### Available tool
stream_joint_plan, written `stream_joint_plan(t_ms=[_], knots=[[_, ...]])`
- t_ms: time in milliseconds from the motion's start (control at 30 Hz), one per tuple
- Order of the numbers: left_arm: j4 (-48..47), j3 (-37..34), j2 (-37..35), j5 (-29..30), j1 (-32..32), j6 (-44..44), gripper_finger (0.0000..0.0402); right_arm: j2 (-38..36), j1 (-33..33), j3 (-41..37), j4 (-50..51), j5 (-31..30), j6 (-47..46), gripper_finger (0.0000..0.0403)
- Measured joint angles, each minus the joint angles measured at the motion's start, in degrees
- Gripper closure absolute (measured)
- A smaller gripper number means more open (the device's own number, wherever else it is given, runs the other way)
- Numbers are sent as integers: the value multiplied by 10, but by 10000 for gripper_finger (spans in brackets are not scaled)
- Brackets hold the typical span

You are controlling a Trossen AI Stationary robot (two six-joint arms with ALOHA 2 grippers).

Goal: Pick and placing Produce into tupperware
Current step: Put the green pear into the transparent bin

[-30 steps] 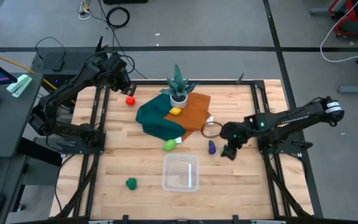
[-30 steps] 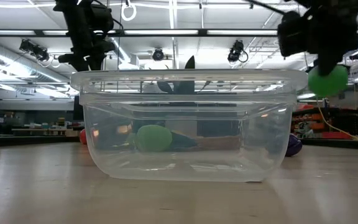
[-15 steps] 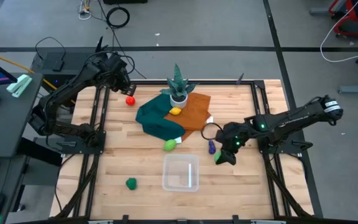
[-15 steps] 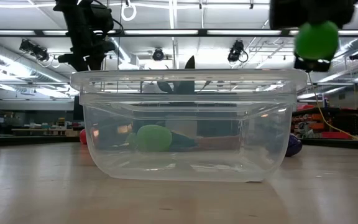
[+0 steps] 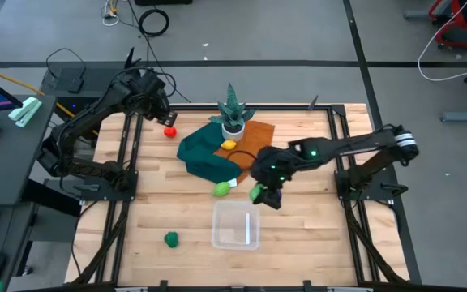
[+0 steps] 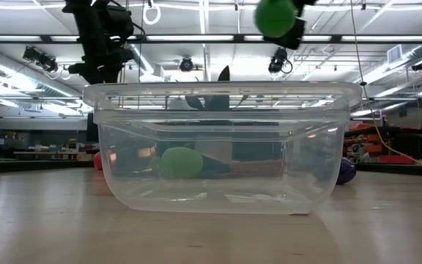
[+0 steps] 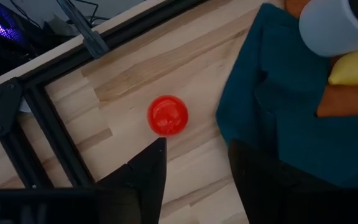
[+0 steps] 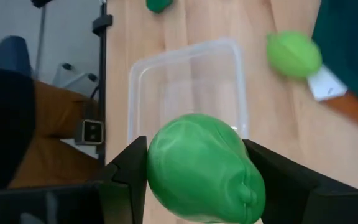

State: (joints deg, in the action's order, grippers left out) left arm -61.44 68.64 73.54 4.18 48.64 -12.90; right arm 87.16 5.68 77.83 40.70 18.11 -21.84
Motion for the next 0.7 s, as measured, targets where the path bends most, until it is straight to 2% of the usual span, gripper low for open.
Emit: stream_joint_plan(t_ms=[267, 467, 700], knots=[[-18, 0, 0, 0, 0, 22, 217, 97, 3, 138, 15, -1, 37, 224], [-35, 0, 0, 0, 0, 22, 216, 153, 26, 230, 61, -31, 80, 224], [-35, 0, 0, 0, 0, 33, 216, 196, 87, 278, 82, -125, 87, 224]])
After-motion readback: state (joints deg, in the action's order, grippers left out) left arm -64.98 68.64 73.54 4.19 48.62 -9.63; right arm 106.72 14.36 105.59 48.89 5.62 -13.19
